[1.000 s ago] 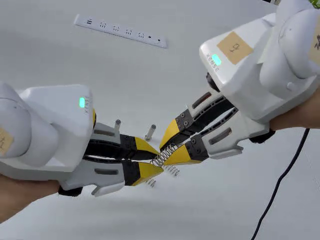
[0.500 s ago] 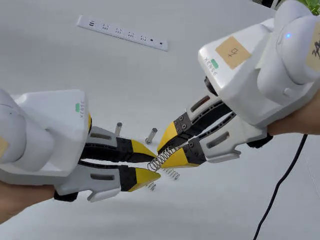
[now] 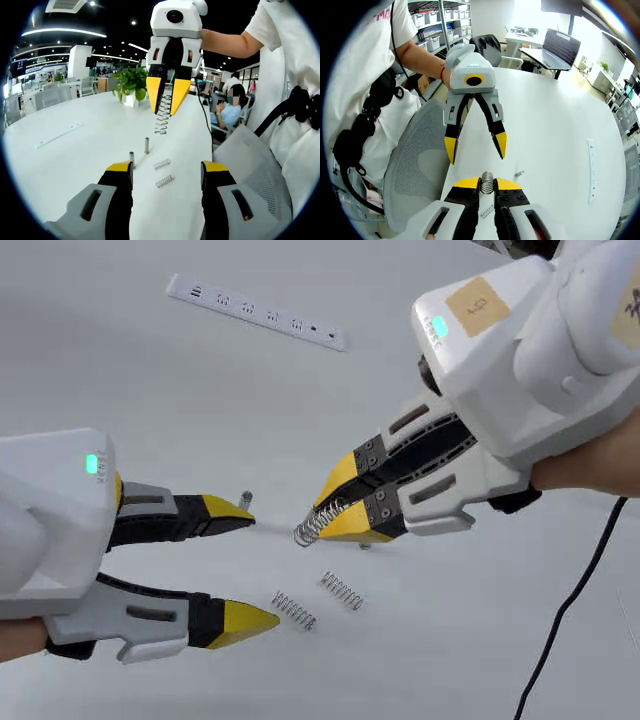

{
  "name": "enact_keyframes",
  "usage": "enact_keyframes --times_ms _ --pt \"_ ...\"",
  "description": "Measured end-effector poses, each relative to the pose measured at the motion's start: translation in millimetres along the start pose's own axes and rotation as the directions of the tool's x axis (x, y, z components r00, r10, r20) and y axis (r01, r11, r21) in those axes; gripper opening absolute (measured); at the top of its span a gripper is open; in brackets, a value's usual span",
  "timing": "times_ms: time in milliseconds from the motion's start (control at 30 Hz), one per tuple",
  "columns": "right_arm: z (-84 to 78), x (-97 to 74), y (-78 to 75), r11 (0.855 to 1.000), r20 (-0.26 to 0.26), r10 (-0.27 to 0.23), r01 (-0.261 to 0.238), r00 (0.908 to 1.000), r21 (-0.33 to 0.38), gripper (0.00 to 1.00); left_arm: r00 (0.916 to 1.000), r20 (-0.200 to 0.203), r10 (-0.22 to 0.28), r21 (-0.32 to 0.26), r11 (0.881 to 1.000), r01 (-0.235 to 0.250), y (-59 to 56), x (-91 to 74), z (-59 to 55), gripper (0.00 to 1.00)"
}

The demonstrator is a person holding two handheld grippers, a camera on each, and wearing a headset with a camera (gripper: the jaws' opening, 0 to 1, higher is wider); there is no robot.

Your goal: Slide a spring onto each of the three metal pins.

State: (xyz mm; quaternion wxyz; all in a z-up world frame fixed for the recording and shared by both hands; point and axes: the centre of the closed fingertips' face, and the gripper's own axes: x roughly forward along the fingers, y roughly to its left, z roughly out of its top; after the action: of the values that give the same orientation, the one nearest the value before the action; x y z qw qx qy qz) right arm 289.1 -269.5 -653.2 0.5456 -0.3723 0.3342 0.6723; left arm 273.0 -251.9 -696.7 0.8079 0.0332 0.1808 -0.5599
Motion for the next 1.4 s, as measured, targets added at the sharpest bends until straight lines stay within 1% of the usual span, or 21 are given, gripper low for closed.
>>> enact_keyframes --times_ms 67,100,233,267,300,367,533,633,667,833,867,933,1000,1133,1200,1400 --pt "1.9 3.0 -8.0 1.000 -0.006 -0.020 0.020 0.9998 0.012 0.06 1.0000 0.000 0.007 -0.005 1.000 -0.007 3.7 -4.0 -3.9 0.59" --pt "2.8 5.0 -12.6 0.999 -0.011 -0.030 0.030 0.9995 0.018 0.06 0.9998 0.003 0.022 -0.003 1.000 -0.022 7.6 -6.6 -5.7 0.62" --pt "1.7 11.9 -27.0 0.998 -0.032 -0.053 0.054 0.9981 0.029 0.06 0.9996 0.004 0.030 -0.014 0.999 -0.030 12.7 -11.6 -12.6 0.72" --pt "1.0 14.7 -33.2 0.998 -0.039 -0.059 0.060 0.9975 0.029 0.06 0.9996 0.003 0.028 -0.018 0.999 -0.028 13.2 -12.4 -15.0 0.74" --pt "0.7 16.3 -36.8 0.997 -0.044 -0.064 0.066 0.9970 0.031 0.06 0.9996 0.005 0.028 -0.021 0.999 -0.028 13.6 -12.9 -16.2 0.78" --pt "1.5 20.9 -42.5 0.997 -0.053 -0.070 0.072 0.9962 0.039 0.06 0.9994 0.006 0.034 -0.023 0.999 -0.033 15.6 -14.0 -19.2 0.81" --pt "-4.5 36.1 -59.3 0.995 -0.085 -0.084 0.087 0.9928 0.041 0.06 0.9991 0.022 0.037 -0.038 0.999 -0.036 20.1 -15.8 -23.5 0.90" --pt "-8.0 45.4 -67.8 0.995 -0.100 -0.082 0.087 0.9916 0.051 0.06 0.9979 0.054 0.035 -0.015 0.999 -0.035 20.4 -17.3 -22.0 0.96" --pt "-9.4 48.3 -70.0 0.995 -0.108 -0.084 0.090 0.9906 0.049 0.06 0.9977 0.059 0.032 -0.016 0.999 -0.031 20.1 -17.7 -22.0 0.98" --pt "-12.9 65.4 -80.1 0.994 -0.125 -0.081 0.089 0.9889 0.059 0.06 0.9983 0.055 0.019 -0.022 1.000 -0.018 21.0 -18.3 -28.3 0.99" --pt "-15.9 69.9 -82.1 0.995 -0.141 -0.080 0.088 0.9868 0.053 0.06 0.9982 0.057 0.019 -0.022 1.000 -0.018 21.5 -19.1 -29.2 0.99" --pt "-18.9 75.6 -84.0 0.995 -0.153 -0.078 0.086 0.9851 0.046 0.06 0.9976 0.065 0.025 -0.024 0.999 -0.024 23.5 -20.0 -28.8 0.99" --pt "-20.9 80.0 -84.8 0.995 -0.157 -0.069 0.078 0.9852 0.054 0.06 0.9978 0.061 0.026 -0.033 0.999 -0.024 24.3 -20.2 -30.6 0.99" --pt "-26.0 86.5 -86.5 0.996 -0.180 -0.070 0.078 0.9811 0.037 0.06 0.9972 0.071 0.021 -0.033 0.999 -0.018 23.4 -20.1 -30.3 0.99" --pt "-28.8 89.1 -86.2 0.997 -0.189 -0.068 0.076 0.9797 0.035 0.06 0.9974 0.070 0.019 -0.038 0.999 -0.017 23.4 -19.4 -31.1 0.99" --pt "-32.8 91.9 -86.7 0.997 -0.201 -0.067 0.075 0.9774 0.033 0.06 0.9968 0.079 0.016 -0.042 0.999 -0.013 23.5 -18.7 -31.0 0.99"
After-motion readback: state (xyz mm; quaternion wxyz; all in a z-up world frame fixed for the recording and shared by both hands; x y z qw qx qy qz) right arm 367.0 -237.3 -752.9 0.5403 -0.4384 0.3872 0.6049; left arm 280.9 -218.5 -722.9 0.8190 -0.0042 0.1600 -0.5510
